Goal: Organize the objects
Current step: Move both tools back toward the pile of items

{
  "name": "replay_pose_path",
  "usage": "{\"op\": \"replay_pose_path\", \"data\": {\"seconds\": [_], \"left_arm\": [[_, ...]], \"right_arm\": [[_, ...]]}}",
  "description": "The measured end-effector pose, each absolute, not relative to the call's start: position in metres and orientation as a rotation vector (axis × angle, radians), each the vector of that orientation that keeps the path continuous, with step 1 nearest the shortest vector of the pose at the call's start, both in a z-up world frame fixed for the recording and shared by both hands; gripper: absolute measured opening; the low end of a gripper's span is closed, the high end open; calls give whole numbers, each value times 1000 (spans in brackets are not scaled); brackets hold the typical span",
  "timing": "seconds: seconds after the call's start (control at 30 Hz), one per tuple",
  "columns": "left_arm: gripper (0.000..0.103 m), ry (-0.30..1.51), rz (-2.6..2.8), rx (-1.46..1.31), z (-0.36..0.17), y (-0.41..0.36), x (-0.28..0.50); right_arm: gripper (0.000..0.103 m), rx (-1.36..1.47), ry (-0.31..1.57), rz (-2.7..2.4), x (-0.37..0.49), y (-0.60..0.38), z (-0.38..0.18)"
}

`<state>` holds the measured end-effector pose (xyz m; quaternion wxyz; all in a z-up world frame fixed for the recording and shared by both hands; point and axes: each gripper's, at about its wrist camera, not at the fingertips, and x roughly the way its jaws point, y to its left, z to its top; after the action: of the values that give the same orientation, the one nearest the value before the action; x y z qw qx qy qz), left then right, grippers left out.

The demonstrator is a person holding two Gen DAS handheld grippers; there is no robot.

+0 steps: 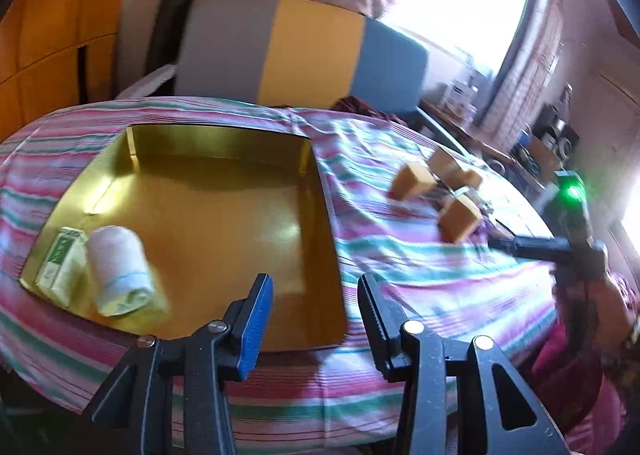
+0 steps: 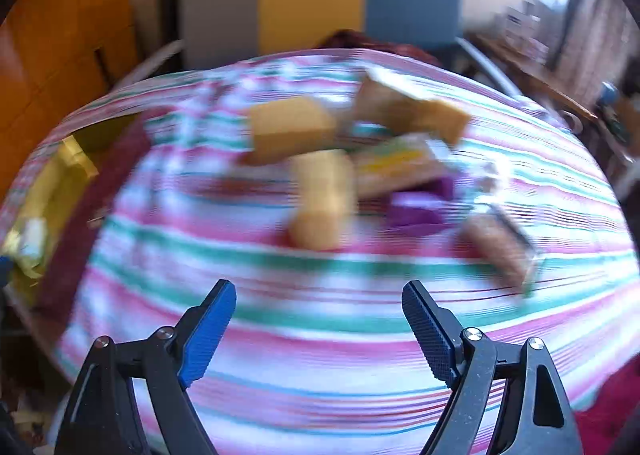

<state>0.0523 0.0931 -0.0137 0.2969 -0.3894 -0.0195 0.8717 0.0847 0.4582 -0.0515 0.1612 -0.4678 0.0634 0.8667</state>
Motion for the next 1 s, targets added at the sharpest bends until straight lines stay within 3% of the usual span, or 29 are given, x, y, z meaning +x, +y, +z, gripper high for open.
{"op": "replay_pose_path", "data": {"seconds": [0.17,0.47,0.73,0.9,1.0], "left_arm": [[44,-25,2263,-1041,-13,111,64],[44,19,2209,-1057,-12,135,75],[44,93,2170,-1072,-17,157,82],[44,84,2155,-1082,-21,162,81],[44,90,2140,-1087,-21,168,80]], "right_arm": [[90,-1306,111,2360,80,535,-52],[92,-1305,189,2285,73,615,-71],[92,-1390,466,2367,72,629,-99],[92,-1440,429,2390,74,609,-97],[86,-1449,302,2367,67,599,-100]]}}
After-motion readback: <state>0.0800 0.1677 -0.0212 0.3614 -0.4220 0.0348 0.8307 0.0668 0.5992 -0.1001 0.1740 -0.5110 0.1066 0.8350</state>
